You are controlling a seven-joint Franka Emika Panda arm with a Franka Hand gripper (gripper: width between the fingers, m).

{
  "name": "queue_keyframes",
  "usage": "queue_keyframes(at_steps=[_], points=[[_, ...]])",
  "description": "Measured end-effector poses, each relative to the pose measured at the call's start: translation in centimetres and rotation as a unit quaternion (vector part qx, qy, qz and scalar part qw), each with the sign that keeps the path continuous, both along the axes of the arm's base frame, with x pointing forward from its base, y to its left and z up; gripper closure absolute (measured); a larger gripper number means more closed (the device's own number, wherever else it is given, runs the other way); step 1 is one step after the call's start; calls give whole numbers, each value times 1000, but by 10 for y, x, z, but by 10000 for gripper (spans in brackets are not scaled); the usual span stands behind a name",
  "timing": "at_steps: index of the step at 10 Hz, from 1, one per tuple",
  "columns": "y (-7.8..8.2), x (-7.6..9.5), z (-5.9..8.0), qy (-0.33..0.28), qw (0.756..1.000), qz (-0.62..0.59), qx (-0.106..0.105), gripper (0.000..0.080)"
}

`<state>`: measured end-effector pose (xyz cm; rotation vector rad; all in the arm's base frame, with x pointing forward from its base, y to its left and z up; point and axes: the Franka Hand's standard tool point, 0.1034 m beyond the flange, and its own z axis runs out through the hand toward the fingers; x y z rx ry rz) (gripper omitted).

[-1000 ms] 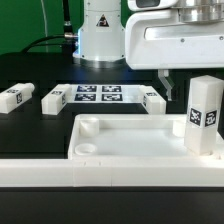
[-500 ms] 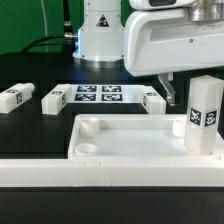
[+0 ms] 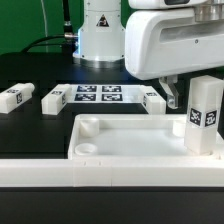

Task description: Assemble desk

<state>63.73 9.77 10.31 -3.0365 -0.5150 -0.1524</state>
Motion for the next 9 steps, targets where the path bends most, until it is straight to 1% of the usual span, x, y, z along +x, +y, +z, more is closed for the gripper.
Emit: queue_keyframes(at_steps=[1, 2, 3, 6, 7, 9], points=[[0, 0, 0, 0, 1000, 0, 0, 278], [0, 0, 0, 0, 1000, 0, 0, 416], [0, 0, 0, 0, 1000, 0, 0, 511], [0, 0, 0, 1, 1000, -12, 1, 511], [-1, 0, -1, 4, 999, -45, 7, 511], [1, 0, -1, 12, 985, -173, 19, 511]])
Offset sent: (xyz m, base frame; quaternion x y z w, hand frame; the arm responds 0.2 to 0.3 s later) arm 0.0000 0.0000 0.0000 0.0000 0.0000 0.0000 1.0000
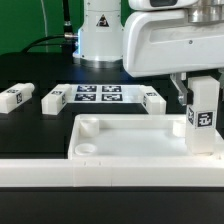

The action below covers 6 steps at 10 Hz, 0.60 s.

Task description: Assemble desk

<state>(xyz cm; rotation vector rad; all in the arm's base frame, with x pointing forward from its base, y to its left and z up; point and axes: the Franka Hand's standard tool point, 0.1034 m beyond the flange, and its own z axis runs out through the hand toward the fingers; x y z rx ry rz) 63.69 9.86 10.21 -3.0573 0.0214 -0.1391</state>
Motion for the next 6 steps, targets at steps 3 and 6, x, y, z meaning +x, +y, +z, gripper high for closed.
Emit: queue_keyframes(at_steps=[3, 6], points=[[0, -1, -1, 12, 984, -180, 15, 509], [0, -1, -1, 24, 947, -320, 28, 509]])
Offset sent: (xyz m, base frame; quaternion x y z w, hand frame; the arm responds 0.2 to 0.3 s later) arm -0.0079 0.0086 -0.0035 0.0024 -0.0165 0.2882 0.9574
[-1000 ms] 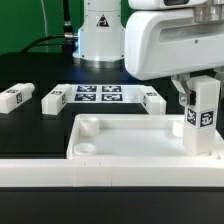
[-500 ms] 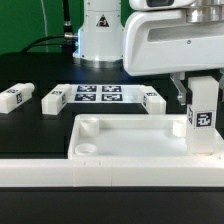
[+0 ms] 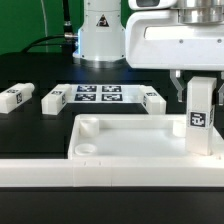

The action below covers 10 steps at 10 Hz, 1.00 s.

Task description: Assemble desk

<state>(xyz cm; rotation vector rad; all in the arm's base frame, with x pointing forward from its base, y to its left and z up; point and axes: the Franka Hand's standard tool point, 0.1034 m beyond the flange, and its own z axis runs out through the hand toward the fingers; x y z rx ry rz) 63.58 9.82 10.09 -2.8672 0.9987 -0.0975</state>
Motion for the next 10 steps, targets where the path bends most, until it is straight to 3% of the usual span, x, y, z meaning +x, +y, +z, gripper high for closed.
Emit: queue_keyframes(at_steps=[6, 7, 8, 9, 10], points=[[1, -1, -1, 16, 986, -165, 19, 509], [1, -1, -1, 15, 988, -153, 18, 450], [1, -1, -1, 14, 991, -132, 16, 250], [1, -1, 0, 11, 994, -111, 15, 181], [1, 0, 0, 9, 996, -84, 10, 181]])
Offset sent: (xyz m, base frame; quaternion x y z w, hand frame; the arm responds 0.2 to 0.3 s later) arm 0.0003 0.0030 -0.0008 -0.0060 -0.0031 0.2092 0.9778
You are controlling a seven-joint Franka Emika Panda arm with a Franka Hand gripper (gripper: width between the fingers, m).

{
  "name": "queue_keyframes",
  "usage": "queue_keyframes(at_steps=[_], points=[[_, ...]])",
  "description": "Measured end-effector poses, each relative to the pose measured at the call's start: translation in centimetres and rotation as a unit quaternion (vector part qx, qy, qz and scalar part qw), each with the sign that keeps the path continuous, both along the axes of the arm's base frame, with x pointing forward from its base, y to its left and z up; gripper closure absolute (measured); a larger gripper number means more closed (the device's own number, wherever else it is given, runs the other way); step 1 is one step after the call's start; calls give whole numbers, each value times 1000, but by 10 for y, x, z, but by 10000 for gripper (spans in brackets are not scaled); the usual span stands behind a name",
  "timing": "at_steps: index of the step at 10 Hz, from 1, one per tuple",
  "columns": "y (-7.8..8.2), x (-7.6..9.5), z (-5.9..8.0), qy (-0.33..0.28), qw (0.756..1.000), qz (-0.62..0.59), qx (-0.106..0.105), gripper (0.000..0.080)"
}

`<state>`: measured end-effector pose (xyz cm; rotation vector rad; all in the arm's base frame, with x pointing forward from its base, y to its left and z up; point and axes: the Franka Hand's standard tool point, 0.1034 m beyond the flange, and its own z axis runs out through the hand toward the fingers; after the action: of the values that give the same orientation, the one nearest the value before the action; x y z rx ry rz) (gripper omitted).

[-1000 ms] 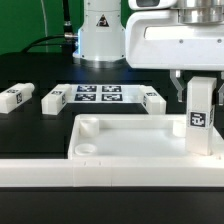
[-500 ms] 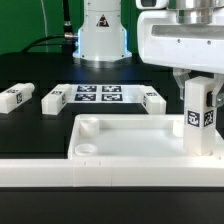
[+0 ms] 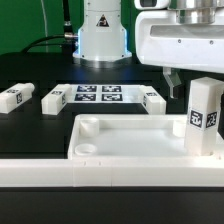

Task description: Assemble desk

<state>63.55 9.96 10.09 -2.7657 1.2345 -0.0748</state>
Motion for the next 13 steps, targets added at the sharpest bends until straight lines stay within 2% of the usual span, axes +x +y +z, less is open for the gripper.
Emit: queue_keyframes(at_steps=[1, 3, 6, 11, 12, 13], points=[[0, 0, 0, -8, 995, 98, -14, 156], [1, 0, 0, -16, 977, 211, -24, 151], [0, 2, 2, -27, 927, 373, -38, 150], [-1, 0, 1, -32, 837, 543, -54, 150], [-2, 0, 1, -34, 826, 559, -55, 150], [-2, 0, 1, -33, 827, 559, -55, 165]])
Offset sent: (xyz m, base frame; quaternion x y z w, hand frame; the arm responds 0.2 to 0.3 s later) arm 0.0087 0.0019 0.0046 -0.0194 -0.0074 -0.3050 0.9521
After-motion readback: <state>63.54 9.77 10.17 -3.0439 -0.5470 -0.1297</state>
